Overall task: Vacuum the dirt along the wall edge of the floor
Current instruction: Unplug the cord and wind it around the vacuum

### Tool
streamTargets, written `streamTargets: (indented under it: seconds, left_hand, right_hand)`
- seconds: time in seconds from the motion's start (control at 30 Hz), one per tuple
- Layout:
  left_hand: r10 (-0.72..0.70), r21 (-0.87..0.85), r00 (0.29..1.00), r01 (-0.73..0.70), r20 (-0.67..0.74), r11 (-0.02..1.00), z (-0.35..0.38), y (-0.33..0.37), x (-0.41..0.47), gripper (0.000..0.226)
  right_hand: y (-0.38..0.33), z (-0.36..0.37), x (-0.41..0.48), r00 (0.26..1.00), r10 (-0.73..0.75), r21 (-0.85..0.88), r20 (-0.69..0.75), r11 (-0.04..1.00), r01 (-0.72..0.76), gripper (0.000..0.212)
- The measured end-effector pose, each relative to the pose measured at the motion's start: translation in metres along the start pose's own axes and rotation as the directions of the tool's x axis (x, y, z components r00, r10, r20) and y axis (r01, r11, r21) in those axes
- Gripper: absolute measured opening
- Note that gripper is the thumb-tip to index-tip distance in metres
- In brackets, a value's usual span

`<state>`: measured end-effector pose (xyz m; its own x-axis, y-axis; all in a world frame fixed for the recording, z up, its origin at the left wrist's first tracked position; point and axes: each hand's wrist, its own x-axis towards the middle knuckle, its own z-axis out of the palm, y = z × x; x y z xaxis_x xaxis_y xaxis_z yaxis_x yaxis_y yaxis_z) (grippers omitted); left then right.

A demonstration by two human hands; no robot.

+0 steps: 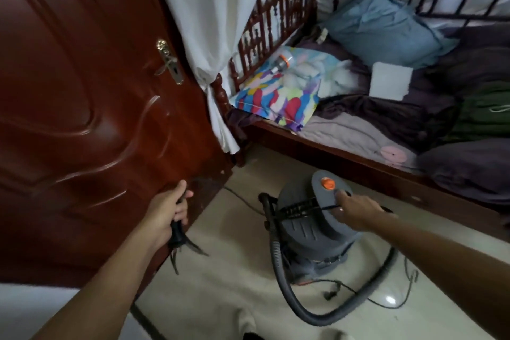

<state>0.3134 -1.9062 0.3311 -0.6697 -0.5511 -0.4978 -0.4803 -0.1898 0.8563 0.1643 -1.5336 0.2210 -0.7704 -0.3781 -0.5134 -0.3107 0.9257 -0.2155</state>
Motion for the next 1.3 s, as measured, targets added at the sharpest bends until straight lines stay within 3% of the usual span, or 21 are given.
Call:
streamTargets:
  seconds: [0.2, 0.3, 0.4, 0.5, 0.57, 0.7, 0.8, 0.9, 0.97, 1.1, 1.2, 1.3]
  left_hand:
    - [-0.035, 0.106, 0.961, 0.006, 0.273, 0.994, 0.028, 0.014, 0.044, 0.014]
    - [-0.099, 0.12, 0.899, 0.052, 0.426, 0.991, 0.049, 0.018, 0.049, 0.014]
    - [-0.149, 0.183, 0.82, 0.055, 0.552, 0.982, 0.07, 0.017, 0.051, 0.021]
    - [-0.089, 0.177, 0.792, -0.024, 0.604, 0.984, 0.087, 0.021, 0.058, 0.028]
    - [-0.045, 0.175, 0.827, -0.065, 0.561, 0.982, 0.093, 0.031, 0.068, 0.03]
    - [0.013, 0.159, 0.898, -0.092, 0.441, 0.983, 0.086, 0.053, 0.097, 0.033]
    - [0.067, 0.238, 0.911, -0.177, 0.407, 0.955, 0.08, 0.059, 0.11, 0.029]
    - [0.074, 0.395, 0.895, -0.267, 0.44, 0.879, 0.087, 0.046, 0.126, 0.026]
    - [0.091, 0.505, 0.892, -0.332, 0.444, 0.796, 0.093, 0.04, 0.137, 0.026]
    - [0.149, 0.584, 0.892, -0.398, 0.427, 0.708, 0.105, 0.049, 0.152, 0.029]
    - [0.128, 0.548, 0.872, -0.404, 0.472, 0.732, 0.116, 0.058, 0.164, 0.03]
    - [0.048, 0.44, 0.834, -0.337, 0.55, 0.833, 0.135, 0.061, 0.173, 0.027]
  right_hand:
    - [-0.127, -0.033, -0.03, 0.924, -0.319, 0.233, -0.21, 0.902, 0.364, 0.02]
    - [-0.157, -0.045, -0.035, 0.881, -0.334, 0.332, -0.335, 0.833, 0.442, 0.018]
    - [-0.158, -0.05, -0.03, 0.868, -0.252, 0.347, -0.427, 0.841, 0.415, 0.017]
    - [-0.128, -0.041, -0.023, 0.893, -0.047, 0.376, -0.448, 0.896, 0.236, 0.019]
    - [-0.094, -0.025, -0.022, 0.913, 0.161, 0.362, -0.375, 0.932, -0.016, 0.019]
    - [0.007, 0.032, -0.048, 0.812, 0.577, 0.367, -0.087, 0.777, -0.512, 0.014]
    - [0.061, 0.068, -0.068, 0.713, 0.7, 0.37, 0.03, 0.655, -0.659, 0.026]
    - [0.064, 0.062, -0.061, 0.74, 0.673, 0.493, 0.008, 0.641, -0.588, 0.032]
    - [0.047, 0.042, -0.048, 0.81, 0.585, 0.492, -0.05, 0.72, -0.489, 0.03]
    - [-0.011, -0.002, -0.026, 0.944, 0.294, 0.32, -0.146, 0.918, -0.237, 0.015]
    - [-0.064, -0.032, -0.013, 0.978, 0.158, 0.273, -0.136, 0.955, -0.116, 0.018]
    - [-0.105, -0.059, 0.002, 0.959, 0.07, 0.432, -0.275, 0.9, 0.059, 0.016]
